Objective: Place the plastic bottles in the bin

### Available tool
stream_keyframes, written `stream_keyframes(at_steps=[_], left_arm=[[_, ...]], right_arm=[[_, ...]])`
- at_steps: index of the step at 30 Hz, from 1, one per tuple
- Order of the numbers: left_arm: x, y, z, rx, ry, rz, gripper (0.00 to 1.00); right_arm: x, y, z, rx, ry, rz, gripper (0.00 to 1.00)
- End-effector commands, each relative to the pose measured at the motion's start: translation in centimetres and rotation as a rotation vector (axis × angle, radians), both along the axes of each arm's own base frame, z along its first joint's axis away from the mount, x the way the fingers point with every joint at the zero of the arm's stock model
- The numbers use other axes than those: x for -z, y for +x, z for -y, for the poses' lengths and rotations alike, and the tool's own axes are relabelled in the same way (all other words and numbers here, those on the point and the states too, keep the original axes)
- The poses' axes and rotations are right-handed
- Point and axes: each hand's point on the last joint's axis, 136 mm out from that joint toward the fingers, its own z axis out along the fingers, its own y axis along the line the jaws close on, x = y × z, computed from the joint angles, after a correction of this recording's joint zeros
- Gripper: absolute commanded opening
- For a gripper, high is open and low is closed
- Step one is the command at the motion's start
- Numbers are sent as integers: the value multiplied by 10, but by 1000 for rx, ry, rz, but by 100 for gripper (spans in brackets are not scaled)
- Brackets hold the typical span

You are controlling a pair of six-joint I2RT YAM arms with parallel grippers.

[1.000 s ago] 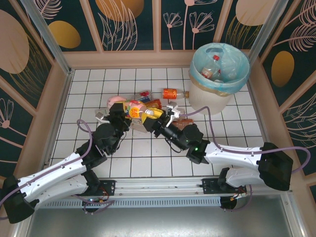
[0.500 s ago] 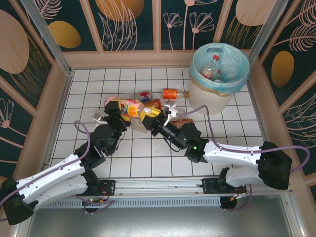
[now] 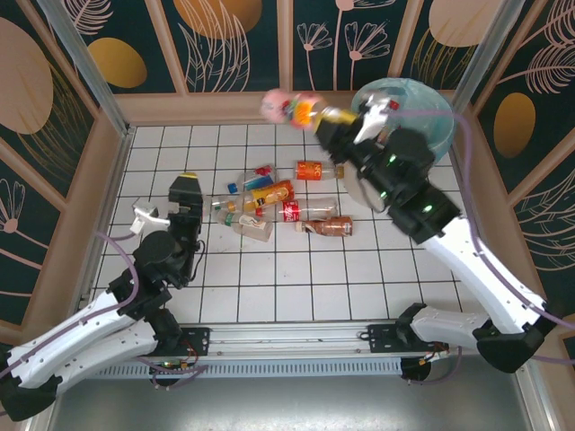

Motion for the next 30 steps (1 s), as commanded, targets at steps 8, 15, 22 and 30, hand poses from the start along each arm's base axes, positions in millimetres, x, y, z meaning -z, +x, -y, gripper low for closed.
stream_keyframes(at_steps=[8,15,22,30], left_arm=[[-51,50,137,315,753,52,94],[-34,52,182,408,909,82,92],[-31,48,182,381,970,88,91],[-29,42,170,371,978,84,89]], right_arm=[[24,54,146,376,-292,-403,0],[28,65,186,505,-291,-429,0],[1,69,207,617,-197,-308,0],[-15,78,223,685,-212,-258,0]])
